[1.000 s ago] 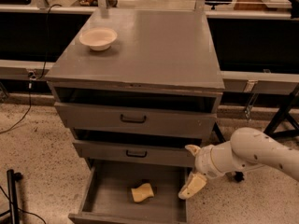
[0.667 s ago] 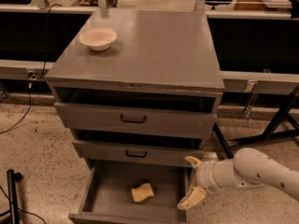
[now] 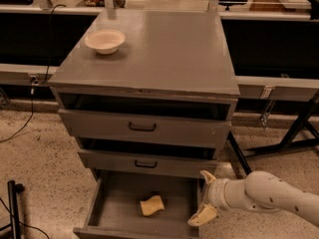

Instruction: Pick sponge from bottom drawer and place on counter

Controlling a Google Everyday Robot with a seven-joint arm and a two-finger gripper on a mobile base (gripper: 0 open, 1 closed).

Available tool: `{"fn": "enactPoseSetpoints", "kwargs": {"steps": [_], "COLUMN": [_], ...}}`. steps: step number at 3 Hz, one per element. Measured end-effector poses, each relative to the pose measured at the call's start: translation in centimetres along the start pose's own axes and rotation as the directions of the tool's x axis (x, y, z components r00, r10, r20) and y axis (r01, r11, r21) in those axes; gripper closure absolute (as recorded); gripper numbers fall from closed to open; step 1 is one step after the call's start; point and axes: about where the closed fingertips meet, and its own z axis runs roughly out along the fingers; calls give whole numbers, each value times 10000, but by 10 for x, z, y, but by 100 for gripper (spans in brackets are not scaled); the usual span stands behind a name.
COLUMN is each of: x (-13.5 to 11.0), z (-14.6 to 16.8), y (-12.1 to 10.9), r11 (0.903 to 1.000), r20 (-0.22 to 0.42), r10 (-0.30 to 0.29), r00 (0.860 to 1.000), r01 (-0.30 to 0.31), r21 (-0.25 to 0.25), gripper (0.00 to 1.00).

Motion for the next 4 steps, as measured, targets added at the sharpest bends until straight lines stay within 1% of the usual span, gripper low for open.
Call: {"fn": "enactPoseSetpoints", "kwargs": {"steps": [1,2,3,4], "x": [-4,-7,7,22], "z": [31,85,131,170], "y": [4,6,16,28], "r11": [9944,9824,9754,9704], "r20": [543,1819,2782,3524], "r10": [-218,-570,-683,-781], "r00": [9983,9817,9581,9326], "r01": [273,876,1228,1522], "r21": [-1018,-1649,-1833,-1875], "gripper": [0,0,0,0]}}
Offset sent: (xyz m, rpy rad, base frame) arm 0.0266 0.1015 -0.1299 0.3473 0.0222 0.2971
